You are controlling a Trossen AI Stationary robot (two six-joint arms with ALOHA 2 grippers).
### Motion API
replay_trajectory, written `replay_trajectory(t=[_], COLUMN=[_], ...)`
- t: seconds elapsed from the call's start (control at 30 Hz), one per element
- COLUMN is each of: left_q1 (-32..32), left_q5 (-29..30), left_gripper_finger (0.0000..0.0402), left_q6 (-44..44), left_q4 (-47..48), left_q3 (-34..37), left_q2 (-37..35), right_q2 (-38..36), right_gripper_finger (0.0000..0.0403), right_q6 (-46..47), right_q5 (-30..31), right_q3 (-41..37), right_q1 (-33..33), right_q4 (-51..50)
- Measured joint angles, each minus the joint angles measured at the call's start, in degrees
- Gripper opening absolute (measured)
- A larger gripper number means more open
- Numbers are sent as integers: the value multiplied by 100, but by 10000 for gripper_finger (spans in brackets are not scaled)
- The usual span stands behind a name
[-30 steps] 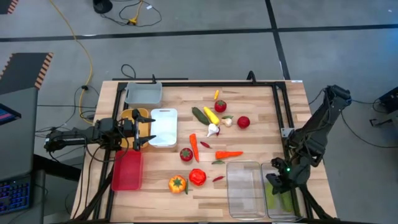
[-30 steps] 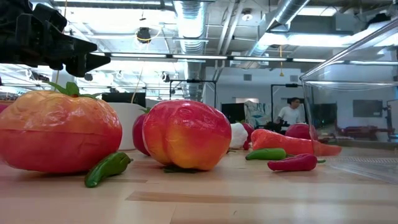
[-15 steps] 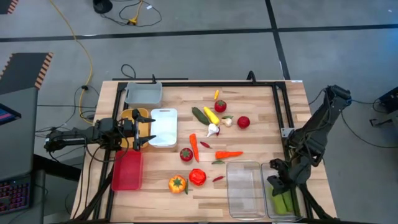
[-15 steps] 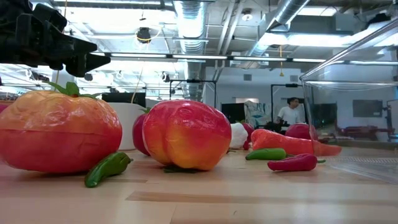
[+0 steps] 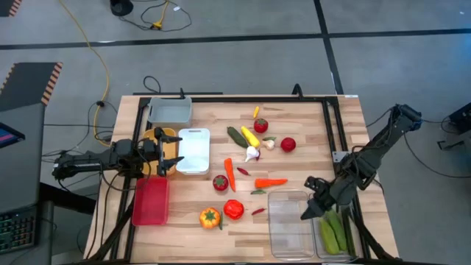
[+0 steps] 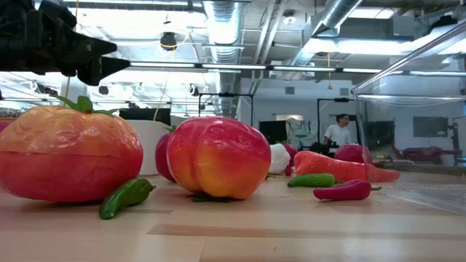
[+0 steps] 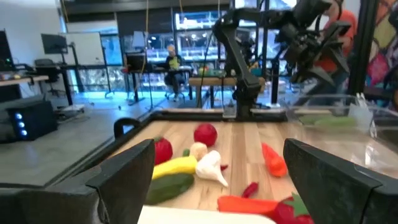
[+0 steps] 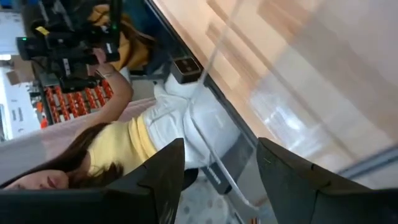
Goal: Sort produce into baskets
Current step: Put the bottom red tomato into the red bin
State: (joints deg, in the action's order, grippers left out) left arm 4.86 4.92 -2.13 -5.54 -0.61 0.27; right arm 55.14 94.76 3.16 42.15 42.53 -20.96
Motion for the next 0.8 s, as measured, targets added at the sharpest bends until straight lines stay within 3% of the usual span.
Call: replay_trajectory(t=[0.17, 0.33, 0.57, 0.8], left_q1=[0, 0, 0, -2], left_q5=[13, 45, -8, -467], left_gripper_finger=[341, 341, 341, 341], left_q6=[73, -34, -35, 168], left_q4=[-261, -546, -583, -529], left_q3=[-104, -324, -1051, -1811], left_q2=[143, 731, 2149, 3714], right_q2=[-237, -581, -811, -741], right_gripper_finger=[225, 225, 225, 225], right_q6=[-539, -1665, -3392, -4481], right_q5=[47, 658, 1530, 1652], right_q3=[0, 0, 0, 0], right_q1=[-303, -746, -1501, -2159], right_q4=[23, 32, 236, 391])
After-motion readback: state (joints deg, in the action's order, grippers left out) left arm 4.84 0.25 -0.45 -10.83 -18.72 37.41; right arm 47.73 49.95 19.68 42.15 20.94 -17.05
